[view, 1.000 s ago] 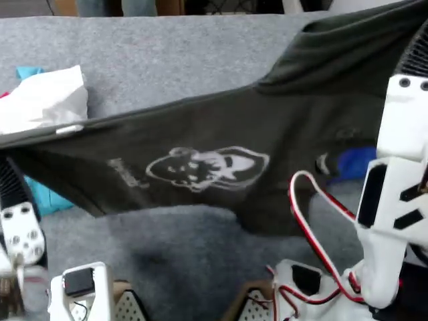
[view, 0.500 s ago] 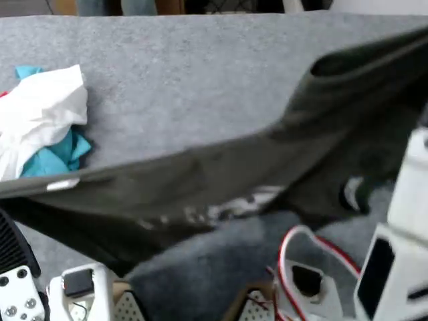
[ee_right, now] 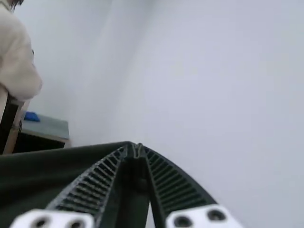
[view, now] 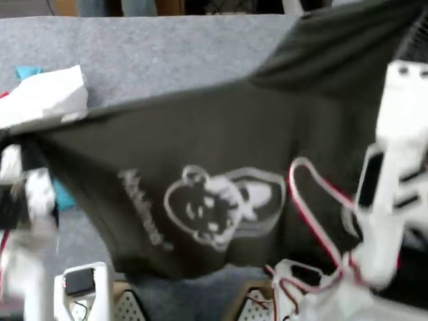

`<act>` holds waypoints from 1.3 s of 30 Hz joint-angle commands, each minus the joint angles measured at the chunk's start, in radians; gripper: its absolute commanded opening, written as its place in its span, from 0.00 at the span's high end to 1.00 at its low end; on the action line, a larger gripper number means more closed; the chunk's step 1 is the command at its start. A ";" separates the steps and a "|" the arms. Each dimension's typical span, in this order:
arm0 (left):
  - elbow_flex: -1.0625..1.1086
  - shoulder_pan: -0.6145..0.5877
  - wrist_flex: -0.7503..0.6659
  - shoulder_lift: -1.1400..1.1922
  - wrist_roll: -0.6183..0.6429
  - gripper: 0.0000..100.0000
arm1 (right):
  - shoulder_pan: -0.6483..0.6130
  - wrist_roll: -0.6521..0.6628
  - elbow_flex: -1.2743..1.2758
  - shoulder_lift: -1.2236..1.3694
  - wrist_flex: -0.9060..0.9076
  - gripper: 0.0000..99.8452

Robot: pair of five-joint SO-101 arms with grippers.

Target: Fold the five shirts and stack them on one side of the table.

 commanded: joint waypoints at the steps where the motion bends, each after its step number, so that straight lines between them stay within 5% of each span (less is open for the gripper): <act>1: 0.341 0.084 -0.330 0.018 0.005 0.97 | -0.015 -0.008 0.236 0.013 -0.178 0.99; 7: 0.809 0.162 -1.135 0.121 0.005 0.97 | -0.052 -0.068 0.708 0.016 -0.695 0.99; 10: 0.816 0.162 -1.366 0.311 0.005 0.97 | -0.130 -0.068 0.906 0.045 -0.951 0.99; 15: 0.507 0.160 -1.384 0.715 0.005 0.97 | -0.212 -0.068 0.952 0.222 -1.188 0.99; 21: 0.104 0.162 -1.381 1.096 0.005 0.97 | -0.207 -0.075 0.648 0.570 -1.191 0.99; 31: 0.042 0.159 -1.148 1.162 0.003 0.97 | -0.209 -0.078 0.087 0.963 -0.888 0.99; 39: 0.045 0.159 -1.129 1.162 0.003 0.97 | -0.210 -0.127 -0.423 1.267 -0.655 0.99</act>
